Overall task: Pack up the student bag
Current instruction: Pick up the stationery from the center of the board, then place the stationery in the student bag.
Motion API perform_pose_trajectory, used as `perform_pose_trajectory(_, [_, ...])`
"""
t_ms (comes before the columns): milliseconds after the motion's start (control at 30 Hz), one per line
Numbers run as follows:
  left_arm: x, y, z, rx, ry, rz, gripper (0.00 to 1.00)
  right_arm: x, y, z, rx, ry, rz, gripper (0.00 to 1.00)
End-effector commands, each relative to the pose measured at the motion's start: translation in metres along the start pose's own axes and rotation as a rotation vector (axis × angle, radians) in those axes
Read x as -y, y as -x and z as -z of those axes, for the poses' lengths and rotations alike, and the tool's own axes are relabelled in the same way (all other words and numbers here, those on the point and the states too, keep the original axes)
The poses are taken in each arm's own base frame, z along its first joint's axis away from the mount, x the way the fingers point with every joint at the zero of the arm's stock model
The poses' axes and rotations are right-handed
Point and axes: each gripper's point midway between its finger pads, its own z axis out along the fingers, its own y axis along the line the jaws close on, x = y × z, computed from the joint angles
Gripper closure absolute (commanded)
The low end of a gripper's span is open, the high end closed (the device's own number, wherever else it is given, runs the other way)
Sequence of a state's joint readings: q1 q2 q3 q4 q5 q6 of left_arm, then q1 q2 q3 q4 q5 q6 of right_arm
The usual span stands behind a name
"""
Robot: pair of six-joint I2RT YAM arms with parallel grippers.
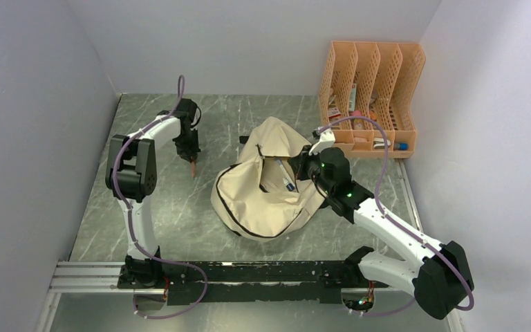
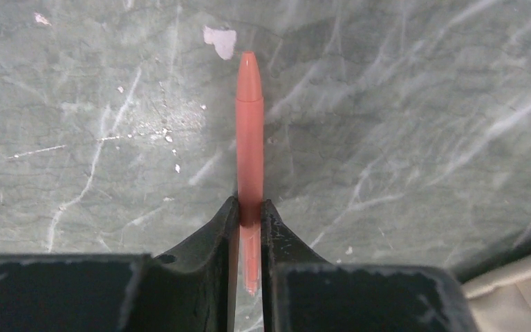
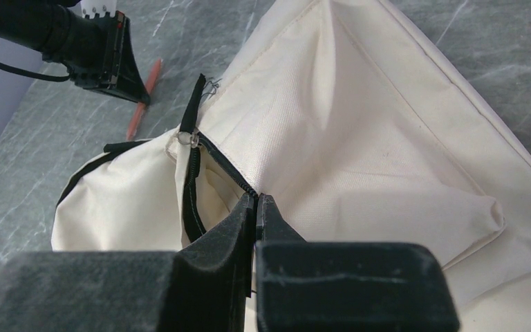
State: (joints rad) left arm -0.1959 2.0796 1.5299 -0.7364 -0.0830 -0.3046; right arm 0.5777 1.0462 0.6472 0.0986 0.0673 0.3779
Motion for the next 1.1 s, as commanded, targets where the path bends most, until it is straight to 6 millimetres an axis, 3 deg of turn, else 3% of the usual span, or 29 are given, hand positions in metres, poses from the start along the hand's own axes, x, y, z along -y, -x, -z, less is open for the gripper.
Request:
perform_pose_trajectory(0, [0.017,0.027,0.039,0.129,-0.13,-0.033,0.9,-0.003,0.024,-0.001,0.054,-0.009,-0.003,1.0])
perform_pose_trajectory(167, [0.036,0.047,0.099,0.285,-0.272,-0.062,0.92,0.001,0.035,-0.003,0.077,-0.05,0.007,1.0])
perform_pose_trajectory(267, [0.062,0.055,0.158,0.468,-0.452,-0.14,0.94,0.005,0.042,-0.005,0.093,-0.079,0.008,1.0])
perform_pose_trajectory(400, [0.074,0.047,0.22,0.653,-0.593,-0.197,0.95,0.011,0.05,-0.006,0.113,-0.121,0.009,1.0])
perform_pose_trajectory(533, [0.107,0.018,0.261,0.687,-0.825,-0.328,0.95,0.016,0.055,-0.006,0.136,-0.157,-0.003,1.0])
perform_pose_trajectory(633, [0.137,-0.009,0.279,0.675,-0.947,-0.418,0.95,0.018,0.058,-0.004,0.154,-0.169,-0.022,1.0])
perform_pose_trajectory(733, [0.163,-0.038,0.283,0.64,-1.021,-0.461,0.95,0.02,0.061,-0.001,0.173,-0.182,-0.046,1.0])
perform_pose_trajectory(1067, [0.224,-0.147,0.269,0.459,-1.121,-0.534,0.95,0.023,0.056,0.003,0.179,-0.192,-0.091,1.0])
